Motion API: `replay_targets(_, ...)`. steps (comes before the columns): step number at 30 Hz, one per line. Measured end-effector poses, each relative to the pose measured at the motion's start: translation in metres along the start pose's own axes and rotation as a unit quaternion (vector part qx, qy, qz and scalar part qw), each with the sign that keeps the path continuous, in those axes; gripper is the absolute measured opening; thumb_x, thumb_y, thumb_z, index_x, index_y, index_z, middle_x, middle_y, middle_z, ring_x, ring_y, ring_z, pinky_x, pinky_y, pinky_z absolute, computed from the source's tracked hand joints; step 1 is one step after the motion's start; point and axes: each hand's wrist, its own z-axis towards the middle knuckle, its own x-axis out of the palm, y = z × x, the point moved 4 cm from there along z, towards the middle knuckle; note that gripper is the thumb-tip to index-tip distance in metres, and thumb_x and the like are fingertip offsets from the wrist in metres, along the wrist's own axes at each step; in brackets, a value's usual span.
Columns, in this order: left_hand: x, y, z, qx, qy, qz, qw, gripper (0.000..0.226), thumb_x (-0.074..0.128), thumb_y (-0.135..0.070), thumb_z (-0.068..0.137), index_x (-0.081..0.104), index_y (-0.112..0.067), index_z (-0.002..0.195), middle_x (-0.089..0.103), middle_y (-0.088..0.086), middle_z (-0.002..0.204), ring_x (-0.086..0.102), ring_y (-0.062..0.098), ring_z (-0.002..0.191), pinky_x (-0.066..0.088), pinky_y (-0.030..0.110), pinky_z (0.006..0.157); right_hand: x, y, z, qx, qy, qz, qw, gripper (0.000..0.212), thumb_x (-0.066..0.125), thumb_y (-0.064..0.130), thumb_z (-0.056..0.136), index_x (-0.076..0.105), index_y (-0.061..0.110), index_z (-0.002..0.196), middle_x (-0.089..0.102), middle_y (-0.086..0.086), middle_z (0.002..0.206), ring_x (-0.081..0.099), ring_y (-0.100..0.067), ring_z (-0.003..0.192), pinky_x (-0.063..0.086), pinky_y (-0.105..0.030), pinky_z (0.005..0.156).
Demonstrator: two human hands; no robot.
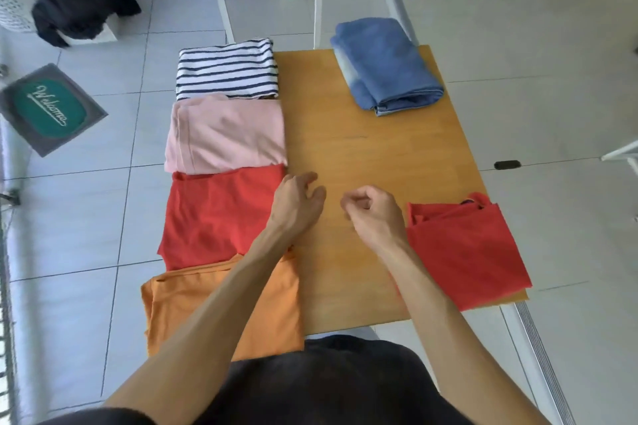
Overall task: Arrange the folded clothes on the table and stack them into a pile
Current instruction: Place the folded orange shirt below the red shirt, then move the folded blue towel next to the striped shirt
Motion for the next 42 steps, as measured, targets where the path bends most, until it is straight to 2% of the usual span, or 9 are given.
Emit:
replay_targets(4, 0.012, -0.017, 0.033, -0.002, 0.032, -0.015, 0.999, 0.039, 0.058, -0.023, 0.093, 0.063, -0.009, 0.129, 0.068, 0.008, 0.123, 0.061, 0.023, 0.114, 0.045, 0.030, 0.097, -0.022, 0.003, 0.032, 0.008, -0.038, 0.027, 0.999, 0.007, 0.065, 0.029, 0.093, 0.070, 0.032, 0.089, 0.074, 0.007, 0.095, 0.072, -0.013, 0.088, 0.062, -0.045, 0.080)
replay_targets(13, 0.027, -0.033, 0.115, -0.051, 0.070, -0.033, 0.996, 0.033, 0.057, -0.028, 0.094, 0.066, -0.015, 0.123, 0.069, 0.000, 0.119, 0.062, 0.019, 0.111, 0.045, 0.025, 0.091, -0.052, 0.030, 0.114, 0.011, -0.046, 0.003, 0.999, 0.009, 0.062, 0.029, 0.096, 0.069, 0.027, 0.101, 0.067, 0.013, 0.101, 0.070, -0.014, 0.092, 0.061, -0.042, 0.083)
replay_targets(17, 0.033, -0.039, 0.151, -0.055, 0.072, -0.005, 0.996, 0.032, 0.055, -0.028, 0.095, 0.065, -0.015, 0.123, 0.068, -0.002, 0.120, 0.062, 0.018, 0.111, 0.039, 0.020, 0.084, -0.071, 0.034, 0.166, 0.100, -0.078, 0.054, 0.990, 0.055, 0.055, 0.053, 0.098, 0.065, 0.000, 0.110, 0.071, -0.014, 0.098, 0.071, -0.035, 0.092, 0.060, -0.052, 0.084)
replay_targets(20, 0.038, -0.042, 0.176, -0.062, 0.078, 0.008, 0.995, 0.032, 0.055, -0.029, 0.096, 0.064, -0.016, 0.123, 0.067, -0.003, 0.120, 0.061, 0.017, 0.111, 0.039, 0.020, 0.084, -0.071, 0.039, 0.209, 0.206, -0.071, 0.147, 0.965, 0.072, 0.050, 0.074, 0.089, 0.064, 0.005, 0.104, 0.067, -0.004, 0.089, 0.071, -0.030, 0.087, 0.061, -0.044, 0.085)
replay_targets(26, 0.039, -0.042, 0.222, -0.077, 0.066, -0.007, 0.995, 0.032, 0.056, -0.030, 0.094, 0.066, -0.016, 0.122, 0.068, -0.002, 0.118, 0.061, 0.017, 0.109, 0.048, 0.029, 0.092, -0.047, 0.037, 0.311, 0.235, -0.153, 0.294, 0.914, 0.087, 0.076, 0.060, 0.058, 0.056, 0.008, 0.125, 0.067, -0.004, 0.112, 0.069, -0.028, 0.094, 0.063, -0.045, 0.080)
replay_targets(29, 0.036, -0.035, 0.241, -0.100, 0.057, -0.022, 0.993, 0.033, 0.056, -0.031, 0.094, 0.065, -0.018, 0.122, 0.067, -0.004, 0.115, 0.060, 0.016, 0.105, 0.045, 0.026, 0.083, -0.044, 0.041, 0.325, 0.245, -0.159, 0.346, 0.892, 0.054, 0.080, 0.026, 0.064, 0.058, 0.009, 0.110, 0.070, -0.003, 0.103, 0.070, -0.024, 0.083, 0.064, -0.042, 0.076)
replay_targets(32, 0.036, -0.020, 0.255, -0.145, 0.047, -0.080, 0.985, 0.039, 0.058, -0.039, 0.089, 0.063, -0.020, 0.123, 0.069, 0.001, 0.110, 0.065, 0.019, 0.097, 0.056, 0.035, 0.083, -0.055, 0.033, 0.323, 0.229, -0.108, 0.340, 0.906, 0.014, 0.075, 0.009, 0.082, 0.062, 0.014, 0.085, 0.066, 0.000, 0.085, 0.060, -0.015, 0.063, 0.051, -0.026, 0.051)
replay_targets(39, 0.022, -0.012, 0.273, -0.175, -0.086, -0.042, 0.980, 0.086, 0.048, -0.076, 0.078, 0.048, -0.012, 0.137, 0.057, 0.007, 0.130, 0.053, 0.026, 0.121, 0.045, 0.046, 0.103, -0.104, -0.027, 0.292, 0.204, 0.065, 0.232, 0.949, 0.031, 0.079, 0.010, 0.081, 0.074, 0.001, 0.110, 0.077, -0.010, 0.099, 0.073, -0.028, 0.090, 0.052, -0.039, 0.073)
replay_targets(42, 0.024, -0.017, 0.281, -0.182, -0.004, -0.062, 0.981, 0.067, 0.053, -0.078, 0.074, 0.062, -0.017, 0.100, 0.062, -0.003, 0.096, 0.060, 0.019, 0.092, 0.051, 0.036, 0.081, -0.112, -0.039, 0.279, 0.192, 0.109, 0.166, 0.961, 0.028, 0.079, 0.008, 0.080, 0.075, 0.000, 0.107, 0.079, -0.010, 0.102, 0.075, -0.028, 0.100, 0.057, -0.041, 0.082)
